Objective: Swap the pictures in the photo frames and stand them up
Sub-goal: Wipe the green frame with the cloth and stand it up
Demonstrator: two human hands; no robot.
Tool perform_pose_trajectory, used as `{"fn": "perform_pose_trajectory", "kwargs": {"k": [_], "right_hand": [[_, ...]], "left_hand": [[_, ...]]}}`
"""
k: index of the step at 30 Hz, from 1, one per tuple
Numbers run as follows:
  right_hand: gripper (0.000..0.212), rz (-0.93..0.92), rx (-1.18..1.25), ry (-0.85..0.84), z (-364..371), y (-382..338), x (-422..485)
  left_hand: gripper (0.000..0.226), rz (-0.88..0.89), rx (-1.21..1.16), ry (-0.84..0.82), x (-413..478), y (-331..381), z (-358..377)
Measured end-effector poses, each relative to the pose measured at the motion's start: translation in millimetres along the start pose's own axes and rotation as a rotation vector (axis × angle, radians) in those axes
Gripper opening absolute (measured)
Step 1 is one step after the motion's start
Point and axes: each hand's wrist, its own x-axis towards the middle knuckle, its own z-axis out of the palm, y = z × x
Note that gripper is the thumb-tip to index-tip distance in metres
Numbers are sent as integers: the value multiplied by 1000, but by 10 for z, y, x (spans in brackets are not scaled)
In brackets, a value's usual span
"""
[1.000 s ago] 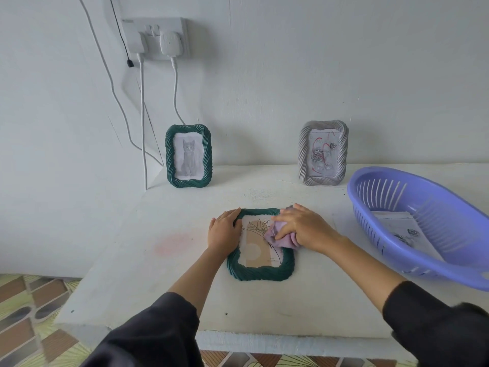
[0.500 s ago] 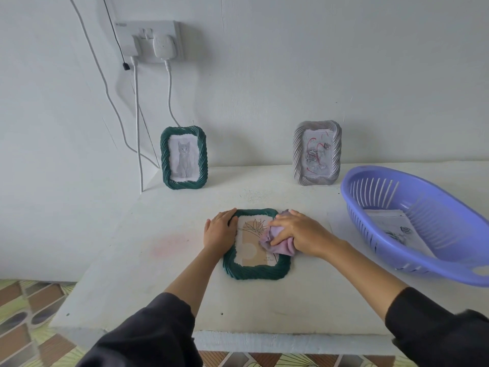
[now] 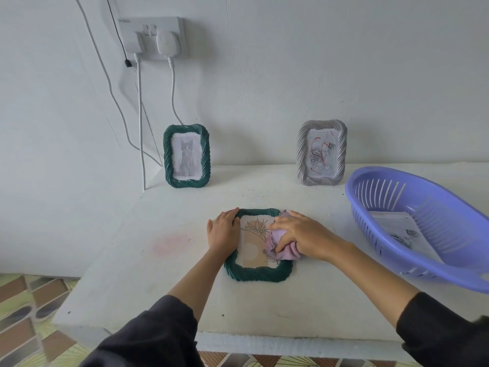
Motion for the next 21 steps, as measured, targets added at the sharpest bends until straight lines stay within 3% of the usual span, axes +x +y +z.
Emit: {"fn": "perform_pose_trajectory", "kwargs": {"k": [4,8,16,20,21], "right_hand": [[39,24,-67,37,-42,-23,70],[27,-116,-76,-35,29,-107,64],[36,162,-33,63,-26,-26,222],[45,343,149,5,72,180,293],[45,434,55,86,147,316,344]], "left_hand": [[44,-2,0,8,6,-8,6],[45,5,15,17,14,-22,11],[45,30,37,2,-2,-25,-8],[45,28,36,-29,-5,-17,-27],[45,23,29,-45,3,-12,-37]]}}
